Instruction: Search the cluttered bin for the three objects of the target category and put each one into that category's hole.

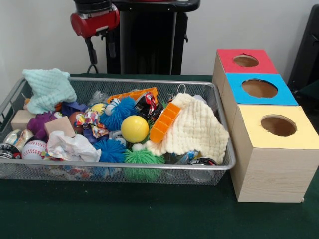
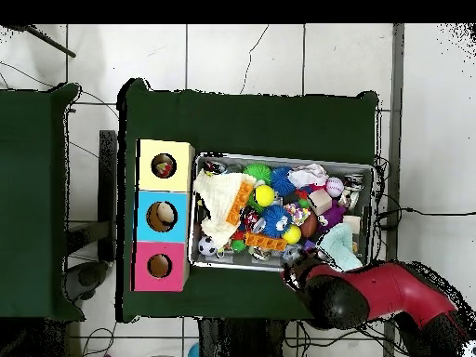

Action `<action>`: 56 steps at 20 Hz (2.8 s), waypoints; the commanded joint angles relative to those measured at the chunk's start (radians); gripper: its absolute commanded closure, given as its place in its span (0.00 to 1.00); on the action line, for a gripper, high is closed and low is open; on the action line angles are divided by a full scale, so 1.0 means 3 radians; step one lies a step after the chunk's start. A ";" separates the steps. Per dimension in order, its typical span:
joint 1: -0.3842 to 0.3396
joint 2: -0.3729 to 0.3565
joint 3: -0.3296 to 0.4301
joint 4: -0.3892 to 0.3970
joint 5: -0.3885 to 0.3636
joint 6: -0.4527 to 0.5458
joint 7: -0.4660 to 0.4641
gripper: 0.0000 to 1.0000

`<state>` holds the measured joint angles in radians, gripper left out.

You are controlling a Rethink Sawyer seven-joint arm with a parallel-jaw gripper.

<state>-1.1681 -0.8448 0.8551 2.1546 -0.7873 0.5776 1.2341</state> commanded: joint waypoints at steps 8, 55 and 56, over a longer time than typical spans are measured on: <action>0.0169 0.0217 -0.0118 -0.0569 -0.0021 0.0174 -0.0140 0.00; 0.0135 0.0923 -0.0197 -0.1034 -0.0416 0.0050 -0.0473 0.00; 0.0127 0.0927 -0.0179 -0.1054 -0.0397 0.0087 -0.0501 0.00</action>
<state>-1.1085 -0.6113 0.8189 1.9346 -0.8698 0.5780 1.2341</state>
